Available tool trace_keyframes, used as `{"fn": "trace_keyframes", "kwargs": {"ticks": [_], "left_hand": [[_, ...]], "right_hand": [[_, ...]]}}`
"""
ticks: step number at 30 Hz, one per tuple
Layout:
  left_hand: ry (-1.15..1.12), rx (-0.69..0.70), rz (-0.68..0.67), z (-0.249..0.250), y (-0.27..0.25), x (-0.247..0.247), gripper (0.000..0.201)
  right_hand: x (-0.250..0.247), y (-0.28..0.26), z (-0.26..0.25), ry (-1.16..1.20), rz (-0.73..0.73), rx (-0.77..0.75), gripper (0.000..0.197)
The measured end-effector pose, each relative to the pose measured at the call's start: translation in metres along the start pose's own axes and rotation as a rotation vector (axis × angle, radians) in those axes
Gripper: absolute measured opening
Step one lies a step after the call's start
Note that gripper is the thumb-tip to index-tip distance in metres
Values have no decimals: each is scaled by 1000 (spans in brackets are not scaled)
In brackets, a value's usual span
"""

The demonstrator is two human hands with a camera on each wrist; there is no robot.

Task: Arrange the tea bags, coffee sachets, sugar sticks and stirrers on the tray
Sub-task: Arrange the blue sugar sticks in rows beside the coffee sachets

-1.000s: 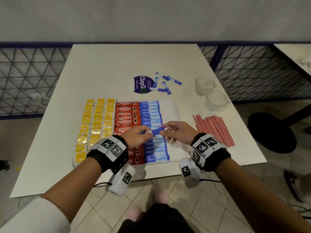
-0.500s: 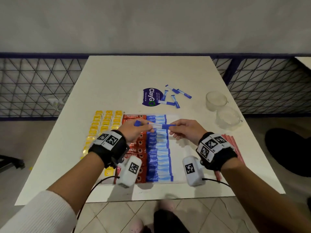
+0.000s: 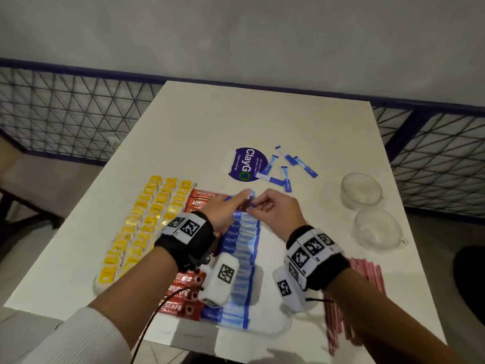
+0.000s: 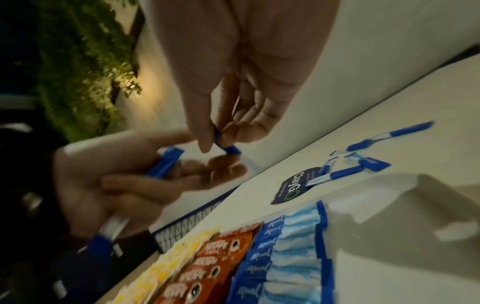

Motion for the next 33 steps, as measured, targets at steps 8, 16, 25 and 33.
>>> {"fn": "trace_keyframes", "kwargs": {"ticks": [8, 16, 25, 33], "left_hand": [[224, 186, -58, 4, 25, -12, 23], [524, 172, -282, 6, 42, -6, 35], [300, 131, -63, -5, 70, -39, 11], [212, 135, -98, -12, 78, -51, 15]], "right_hand": [[-9, 19, 9, -50, -19, 12, 11], [-10, 42, 43, 62, -140, 290, 24], [-3, 54, 67, 296, -99, 552, 24], [9, 64, 73, 241, -55, 606, 20]]}}
Point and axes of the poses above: each hand's wrist, its own y-axis towards the middle knuckle, its own x-axis out of the palm, z = x × y, the point moved 8 cm from there along y, towards the middle knuckle, and after that the axes turned 13 degrees about x, right-handed, at the moved point
